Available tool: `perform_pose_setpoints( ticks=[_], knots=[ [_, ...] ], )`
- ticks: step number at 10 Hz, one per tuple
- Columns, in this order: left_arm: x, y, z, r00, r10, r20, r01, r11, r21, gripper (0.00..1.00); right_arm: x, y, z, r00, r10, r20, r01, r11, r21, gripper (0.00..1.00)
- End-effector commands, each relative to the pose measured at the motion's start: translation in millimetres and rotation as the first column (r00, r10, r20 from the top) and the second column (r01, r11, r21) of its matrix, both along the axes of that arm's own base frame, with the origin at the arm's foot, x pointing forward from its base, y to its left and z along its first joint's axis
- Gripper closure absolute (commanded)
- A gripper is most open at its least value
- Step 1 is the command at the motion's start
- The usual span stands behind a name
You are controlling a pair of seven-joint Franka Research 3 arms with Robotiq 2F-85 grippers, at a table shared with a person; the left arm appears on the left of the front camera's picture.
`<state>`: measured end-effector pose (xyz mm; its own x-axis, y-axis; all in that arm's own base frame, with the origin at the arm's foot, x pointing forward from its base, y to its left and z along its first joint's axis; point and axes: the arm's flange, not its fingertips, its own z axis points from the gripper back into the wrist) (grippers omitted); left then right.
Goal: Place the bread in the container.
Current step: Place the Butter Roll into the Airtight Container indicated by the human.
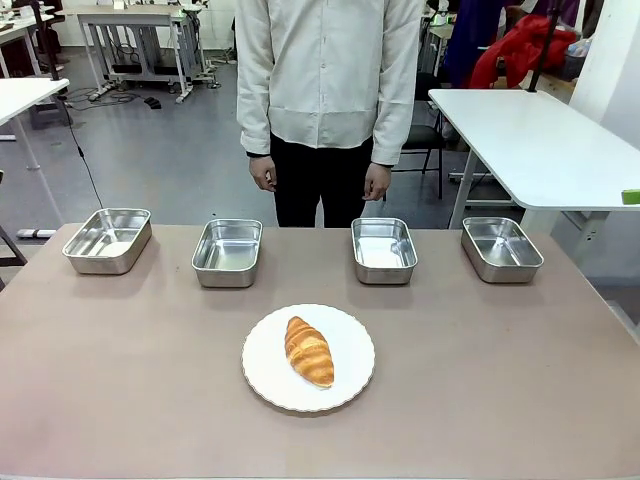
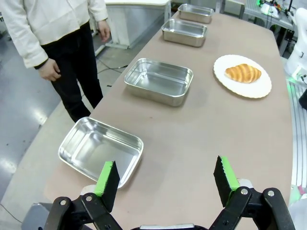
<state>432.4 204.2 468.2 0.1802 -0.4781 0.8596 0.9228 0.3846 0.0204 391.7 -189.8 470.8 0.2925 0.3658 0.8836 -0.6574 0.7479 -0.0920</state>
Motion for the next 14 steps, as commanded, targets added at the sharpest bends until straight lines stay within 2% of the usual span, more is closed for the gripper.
perform_pose_setpoints(
  ticks=[1, 4, 5, 14],
  knots=[
    [-5.7, -5.0, 2.4, 1.000, 0.003, 0.029, -0.002, 0.999, -0.034, 0.00, 2.9, -3.5, 3.8, 1.000, 0.024, 0.016, -0.024, 1.000, 0.011, 0.00],
    [-7.9, -8.0, 10.2, 0.999, 0.042, -0.004, -0.042, 0.998, -0.050, 0.00, 3.6, -4.5, 1.5, 1.000, 0.020, 0.020, -0.021, 1.000, 0.021, 0.00],
    [-2.0, -1.5, 4.9, 1.000, 0.005, 0.007, -0.005, 1.000, -0.013, 0.00, 0.0, -0.4, 0.2, 1.000, -0.001, -0.001, 0.001, 1.000, 0.003, 0.00],
    [-2.0, -1.5, 4.9, 1.000, 0.005, 0.007, -0.005, 1.000, -0.013, 0.00, 0.0, -0.4, 0.2, 1.000, -0.001, -0.001, 0.001, 1.000, 0.003, 0.00]
  ],
)
